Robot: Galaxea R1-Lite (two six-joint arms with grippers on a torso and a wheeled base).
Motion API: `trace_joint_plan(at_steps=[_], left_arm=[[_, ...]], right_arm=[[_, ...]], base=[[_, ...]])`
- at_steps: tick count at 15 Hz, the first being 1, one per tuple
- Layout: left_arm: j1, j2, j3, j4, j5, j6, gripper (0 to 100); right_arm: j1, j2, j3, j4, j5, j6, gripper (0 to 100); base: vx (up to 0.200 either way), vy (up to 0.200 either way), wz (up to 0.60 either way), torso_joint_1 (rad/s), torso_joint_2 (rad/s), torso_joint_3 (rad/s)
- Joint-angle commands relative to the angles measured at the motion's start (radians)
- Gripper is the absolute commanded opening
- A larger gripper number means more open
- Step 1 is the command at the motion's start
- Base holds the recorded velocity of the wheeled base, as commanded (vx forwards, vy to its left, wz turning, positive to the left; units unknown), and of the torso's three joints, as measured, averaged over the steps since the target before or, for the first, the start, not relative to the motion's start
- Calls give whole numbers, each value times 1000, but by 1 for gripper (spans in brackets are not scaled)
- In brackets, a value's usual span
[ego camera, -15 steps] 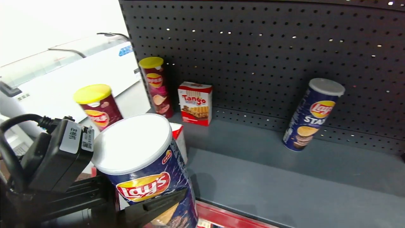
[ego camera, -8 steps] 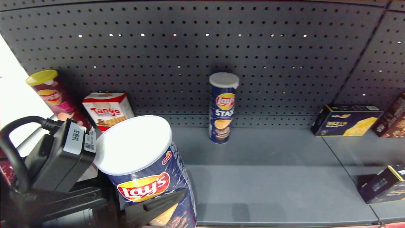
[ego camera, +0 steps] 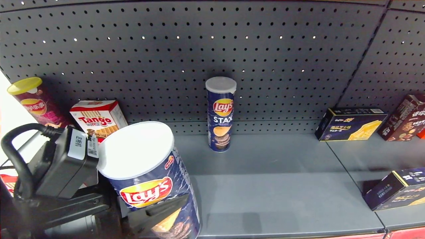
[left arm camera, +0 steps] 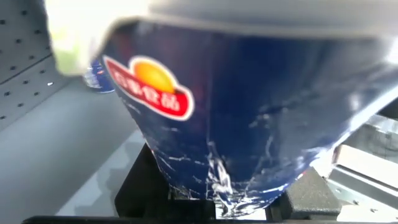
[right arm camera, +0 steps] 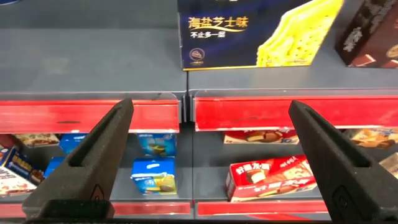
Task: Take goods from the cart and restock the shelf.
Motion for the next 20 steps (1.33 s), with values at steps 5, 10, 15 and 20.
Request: trace_joint_plan(at_steps=[5,10,15,20], left_arm=[[2,-27,46,1,47,1,0],[2,-27,54,-1,44,-2,0],[4,-22,47,-1,49,-3,0],[51,-24,43,-5,38,-7,0]], right_arm=[[0,1,1,-1,-4,-11,100],[0,1,1,-1,-8,-5,100],[12,153,-139,-14,25,-28,100],[130,702,-648,-46,279,-8,100]], base=[[0,0,0,0,0,0],[0,0,240,1,0,1],[0,0,0,0,0,0],[0,0,0,0,0,0]])
